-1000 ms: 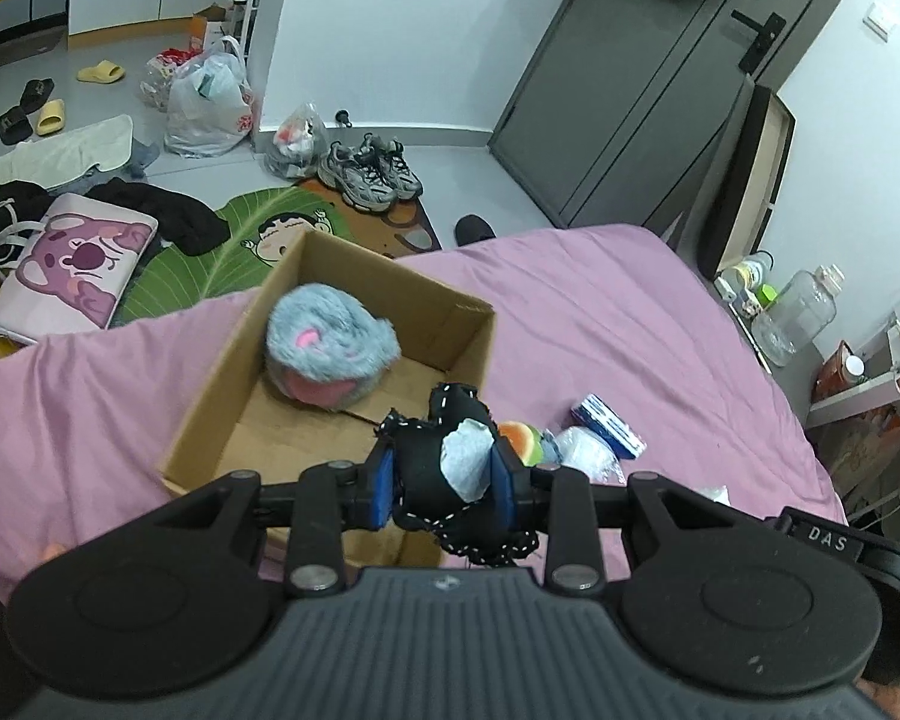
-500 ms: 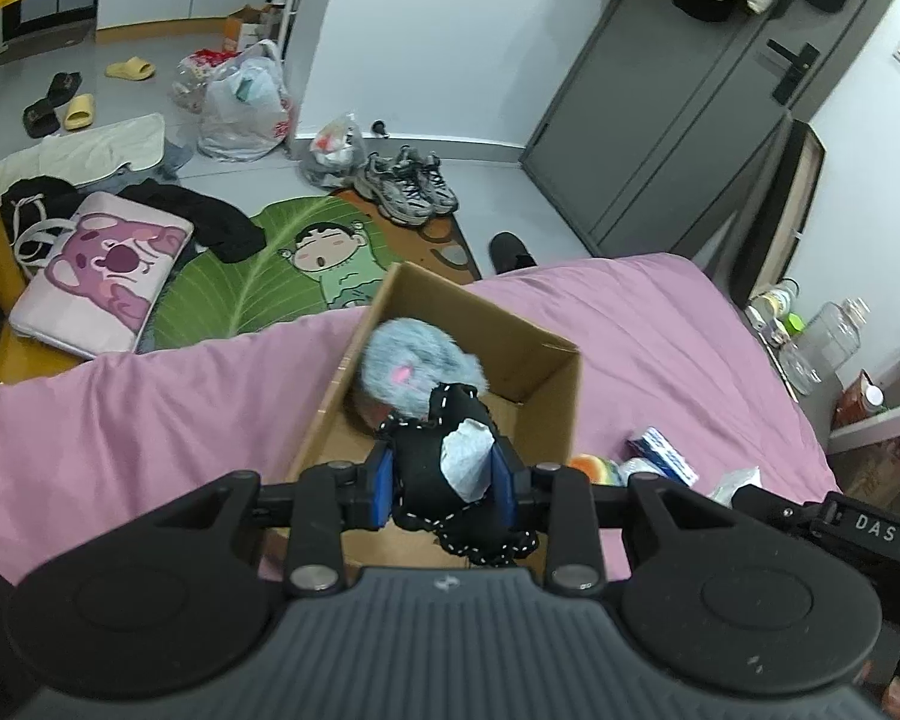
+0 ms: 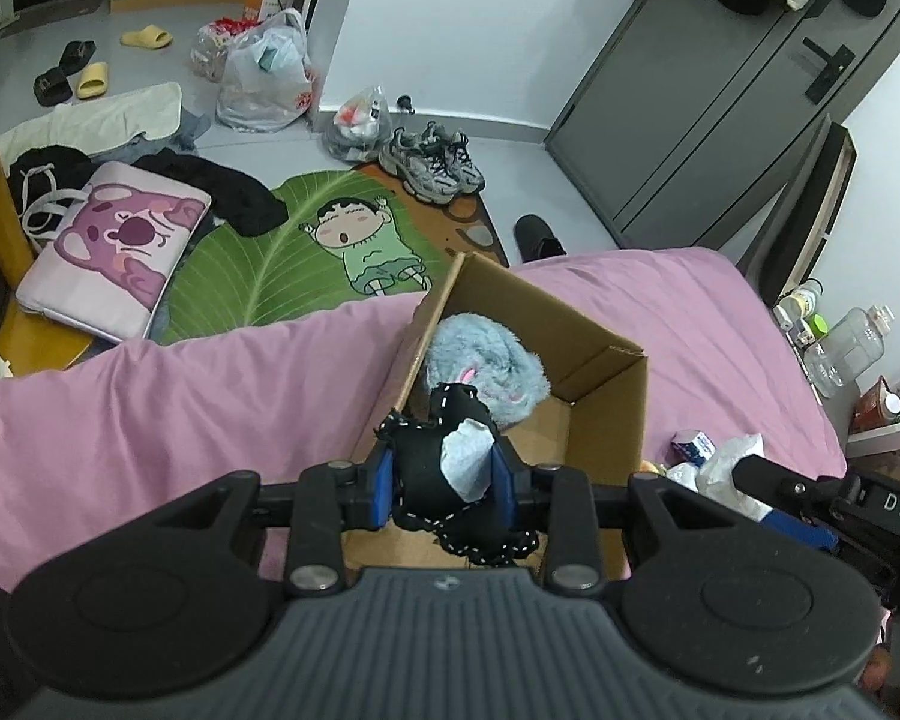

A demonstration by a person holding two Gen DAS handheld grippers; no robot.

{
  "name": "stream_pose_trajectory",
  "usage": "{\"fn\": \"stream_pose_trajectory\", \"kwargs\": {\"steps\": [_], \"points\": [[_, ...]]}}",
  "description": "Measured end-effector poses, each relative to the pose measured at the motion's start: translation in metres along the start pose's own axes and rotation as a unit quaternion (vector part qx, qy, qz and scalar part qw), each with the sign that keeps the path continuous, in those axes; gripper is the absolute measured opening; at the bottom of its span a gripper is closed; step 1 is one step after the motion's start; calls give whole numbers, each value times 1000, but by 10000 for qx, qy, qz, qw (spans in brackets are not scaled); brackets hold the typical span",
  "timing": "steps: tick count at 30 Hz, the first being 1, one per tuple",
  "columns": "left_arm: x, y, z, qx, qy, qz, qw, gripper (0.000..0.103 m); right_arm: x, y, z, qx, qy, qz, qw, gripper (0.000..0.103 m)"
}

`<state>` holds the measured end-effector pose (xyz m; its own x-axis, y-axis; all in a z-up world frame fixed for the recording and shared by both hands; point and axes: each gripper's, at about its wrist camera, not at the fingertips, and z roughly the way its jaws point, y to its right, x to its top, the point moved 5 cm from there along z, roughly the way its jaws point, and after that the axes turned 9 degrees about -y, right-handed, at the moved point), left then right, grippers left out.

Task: Organize soft objects
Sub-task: 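Carry the black heart plush with the left gripper while the right gripper carries the bundle to the box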

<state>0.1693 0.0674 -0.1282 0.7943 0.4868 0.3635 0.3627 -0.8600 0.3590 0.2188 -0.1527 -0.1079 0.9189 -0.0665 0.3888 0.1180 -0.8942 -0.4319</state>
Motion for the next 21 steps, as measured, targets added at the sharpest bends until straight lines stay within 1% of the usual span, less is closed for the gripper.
{"fn": "stream_pose_trajectory", "kwargs": {"steps": [5,11,21], "points": [[4,-2,14,-4,-117,-27,9999,32,3,-11,14,26,-113,-73,9999,40],[9,3,30,12,-267,25,9996,32,11,-15,30,31,-229,-101,9997,40],[17,9,55,258,-451,102,9986,34,22,-20,54,31,-433,-193,9989,40]]}}
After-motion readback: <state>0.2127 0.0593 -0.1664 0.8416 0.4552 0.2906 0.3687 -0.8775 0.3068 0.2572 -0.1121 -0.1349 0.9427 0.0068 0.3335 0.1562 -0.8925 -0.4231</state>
